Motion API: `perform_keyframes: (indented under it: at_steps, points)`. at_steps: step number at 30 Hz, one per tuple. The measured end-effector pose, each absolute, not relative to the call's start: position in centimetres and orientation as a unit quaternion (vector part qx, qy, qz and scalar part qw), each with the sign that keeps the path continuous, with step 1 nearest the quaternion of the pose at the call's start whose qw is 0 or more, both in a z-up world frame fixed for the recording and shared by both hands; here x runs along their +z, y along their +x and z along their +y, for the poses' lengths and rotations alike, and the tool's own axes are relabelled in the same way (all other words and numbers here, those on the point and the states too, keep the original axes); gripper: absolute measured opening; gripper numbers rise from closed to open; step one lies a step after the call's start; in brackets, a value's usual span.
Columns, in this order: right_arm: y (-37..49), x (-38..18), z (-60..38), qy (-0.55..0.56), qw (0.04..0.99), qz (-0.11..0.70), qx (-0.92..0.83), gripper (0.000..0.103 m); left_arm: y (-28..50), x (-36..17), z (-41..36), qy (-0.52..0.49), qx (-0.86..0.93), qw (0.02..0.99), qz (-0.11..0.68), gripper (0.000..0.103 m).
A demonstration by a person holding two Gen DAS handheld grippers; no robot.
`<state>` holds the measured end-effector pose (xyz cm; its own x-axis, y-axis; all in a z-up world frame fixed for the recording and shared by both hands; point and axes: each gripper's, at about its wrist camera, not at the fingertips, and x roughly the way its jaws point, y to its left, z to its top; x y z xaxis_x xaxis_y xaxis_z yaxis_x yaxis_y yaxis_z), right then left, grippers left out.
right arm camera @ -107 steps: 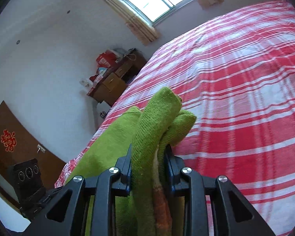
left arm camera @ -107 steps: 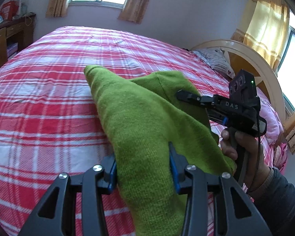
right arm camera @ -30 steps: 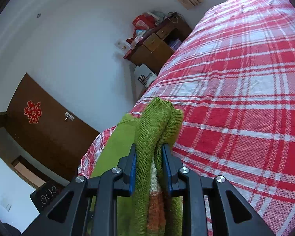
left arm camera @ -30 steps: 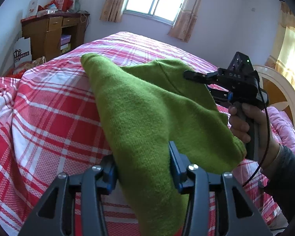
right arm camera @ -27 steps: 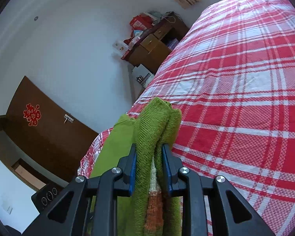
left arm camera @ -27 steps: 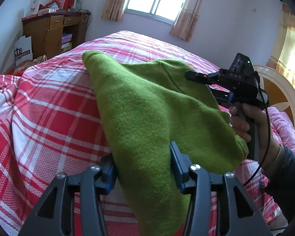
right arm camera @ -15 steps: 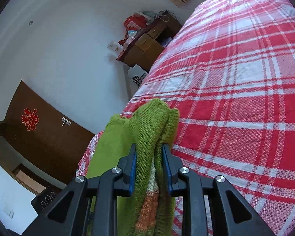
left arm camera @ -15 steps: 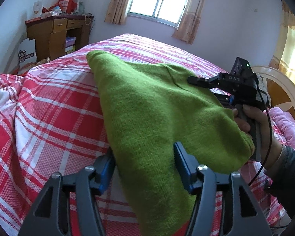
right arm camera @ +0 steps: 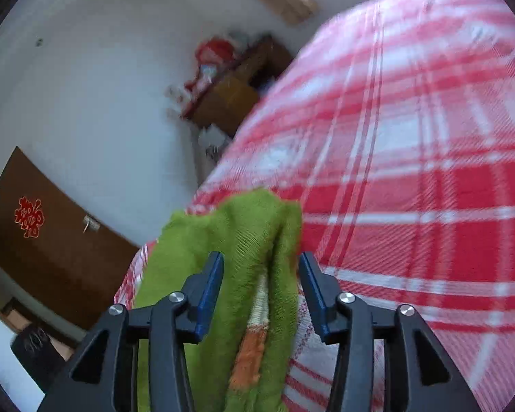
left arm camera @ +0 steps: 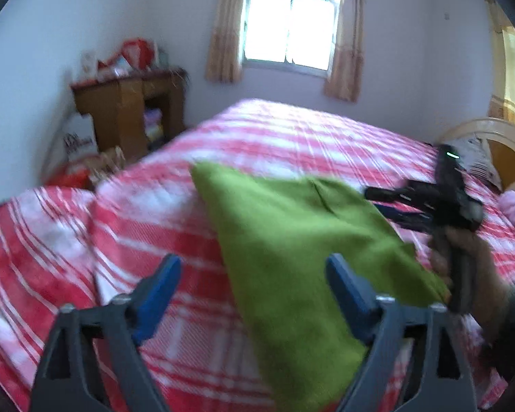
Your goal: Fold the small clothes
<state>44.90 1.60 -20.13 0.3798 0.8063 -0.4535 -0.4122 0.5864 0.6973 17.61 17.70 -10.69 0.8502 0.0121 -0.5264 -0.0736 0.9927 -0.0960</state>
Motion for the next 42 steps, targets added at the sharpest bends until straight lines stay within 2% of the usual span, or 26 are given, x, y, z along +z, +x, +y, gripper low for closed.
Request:
perform_keyframes:
  at_steps: [4, 7, 11, 13, 18, 22, 28, 36, 42]
  points:
    - [40.4, -16.0, 1.2, 0.218, 0.803, 0.352, 0.428, 0.055, 19.8, -11.3, 18.9, -0.052, 0.034, 0.957, 0.285, 0.091]
    - [37.5, -14.5, 2.9, 0.178, 0.789, 0.345, 0.476, 0.056, 21.3, -13.0, 19.3, -0.058, 0.032, 0.947, 0.314, 0.091]
    - [35.3, -16.1, 5.1, 0.117, 0.773, 0.395, 0.483, 0.056, 21.6, -15.0, 19.5, -0.067, 0.046, 0.937, 0.341, 0.097]
    - [34.9, -17.9, 5.1, 0.094, 0.776, 0.422, 0.46, 0.055, 21.5, -16.0, 19.8, -0.073, 0.049, 0.932, 0.352, 0.103]
    - [33.7, -18.6, 4.6, 0.089, 0.789, 0.404, 0.454, 0.055, 21.5, -17.0, 20.9, -0.131, 0.03, 0.924, 0.358, 0.103]
    - [33.7, -19.0, 5.3, 0.069, 0.799, 0.393, 0.45, 0.055, 21.5, -16.9, 20.6, -0.124, 0.035, 0.928, 0.35, 0.103]
    - [33.2, -17.1, 5.1, 0.1, 0.808, 0.406, 0.415, 0.056, 19.4, -14.1, 19.6, -0.092, 0.061, 0.934, 0.339, 0.103]
    - [28.1, -10.3, 3.8, 0.095, 0.865, 0.325, 0.37, 0.058, 15.0, -7.6, 18.7, -0.067, 0.048, 0.965, 0.248, 0.103]
    - [25.6, -7.9, 4.0, 0.068, 0.885, 0.293, 0.355, 0.06, 14.4, -5.5, 18.7, -0.076, 0.029, 0.971, 0.223, 0.103]
